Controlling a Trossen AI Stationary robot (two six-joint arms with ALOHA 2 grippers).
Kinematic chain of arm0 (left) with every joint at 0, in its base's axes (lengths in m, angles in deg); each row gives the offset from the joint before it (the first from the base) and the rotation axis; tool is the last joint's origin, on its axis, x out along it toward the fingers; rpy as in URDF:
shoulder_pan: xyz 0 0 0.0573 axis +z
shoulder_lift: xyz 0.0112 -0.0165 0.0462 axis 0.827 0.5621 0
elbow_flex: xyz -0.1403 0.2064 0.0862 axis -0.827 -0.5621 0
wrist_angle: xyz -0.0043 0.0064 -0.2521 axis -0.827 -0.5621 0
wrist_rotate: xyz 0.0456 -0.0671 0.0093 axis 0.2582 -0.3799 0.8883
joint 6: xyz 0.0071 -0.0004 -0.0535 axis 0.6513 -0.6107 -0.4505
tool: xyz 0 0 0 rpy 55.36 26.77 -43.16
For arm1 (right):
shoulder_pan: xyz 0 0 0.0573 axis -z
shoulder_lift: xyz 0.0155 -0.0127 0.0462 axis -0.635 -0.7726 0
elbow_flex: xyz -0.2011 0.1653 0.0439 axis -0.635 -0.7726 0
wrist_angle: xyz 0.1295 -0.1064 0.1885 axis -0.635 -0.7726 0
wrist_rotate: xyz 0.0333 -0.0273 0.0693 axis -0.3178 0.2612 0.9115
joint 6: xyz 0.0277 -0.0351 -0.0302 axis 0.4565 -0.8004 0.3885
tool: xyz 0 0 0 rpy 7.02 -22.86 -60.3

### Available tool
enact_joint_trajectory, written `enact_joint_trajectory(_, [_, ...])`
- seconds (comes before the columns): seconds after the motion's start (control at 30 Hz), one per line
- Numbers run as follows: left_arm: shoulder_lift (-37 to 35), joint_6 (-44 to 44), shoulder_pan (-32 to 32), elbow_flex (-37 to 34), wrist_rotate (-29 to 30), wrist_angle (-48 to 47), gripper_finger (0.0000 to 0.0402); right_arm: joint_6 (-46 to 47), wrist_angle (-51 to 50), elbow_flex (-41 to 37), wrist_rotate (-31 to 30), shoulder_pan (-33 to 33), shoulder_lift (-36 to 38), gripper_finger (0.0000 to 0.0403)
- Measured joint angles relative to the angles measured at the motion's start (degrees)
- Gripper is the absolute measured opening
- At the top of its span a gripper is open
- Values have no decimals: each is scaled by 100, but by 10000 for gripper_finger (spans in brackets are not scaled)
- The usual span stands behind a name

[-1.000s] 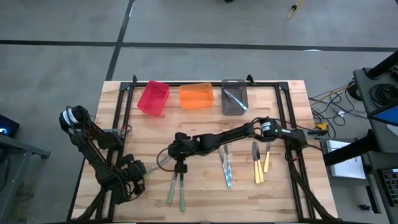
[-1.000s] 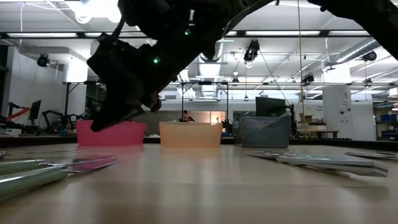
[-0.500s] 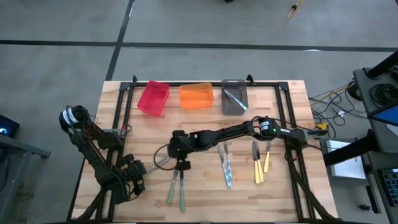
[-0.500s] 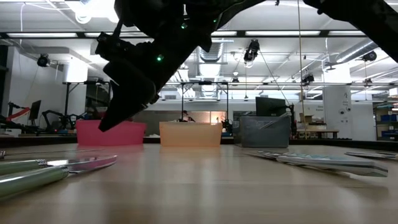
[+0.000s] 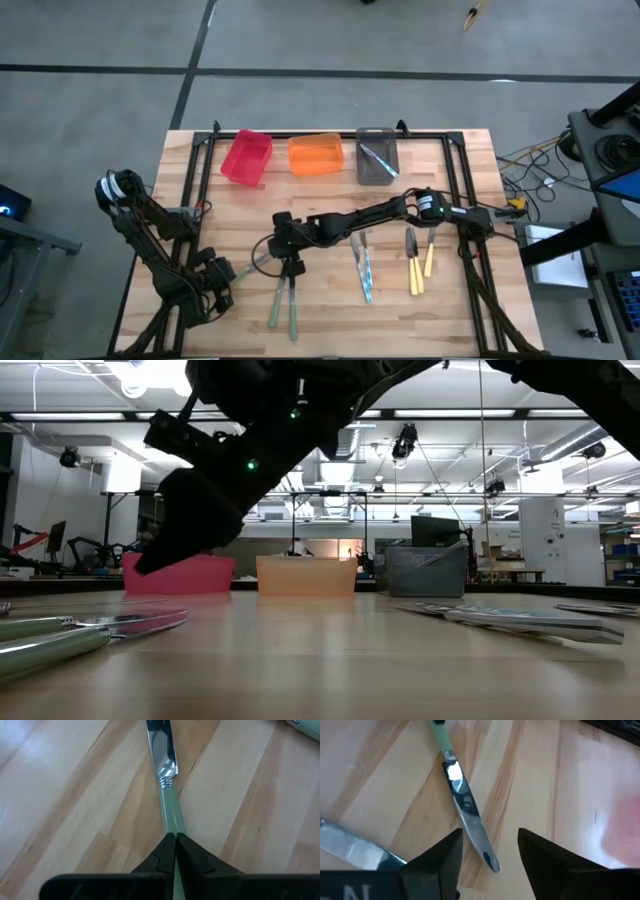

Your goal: Sort silverware by color (type)

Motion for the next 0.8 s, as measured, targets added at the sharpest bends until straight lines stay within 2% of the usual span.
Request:
enact_joint_trajectory(0.4, [2,0,2,-1,25,-7,0,-84,1020,-689,13,28,0,184])
enact_joint_trajectory(0.8, [4,0,2,-11,150,10,0,-103,1199,-852,17,125,-57,180])
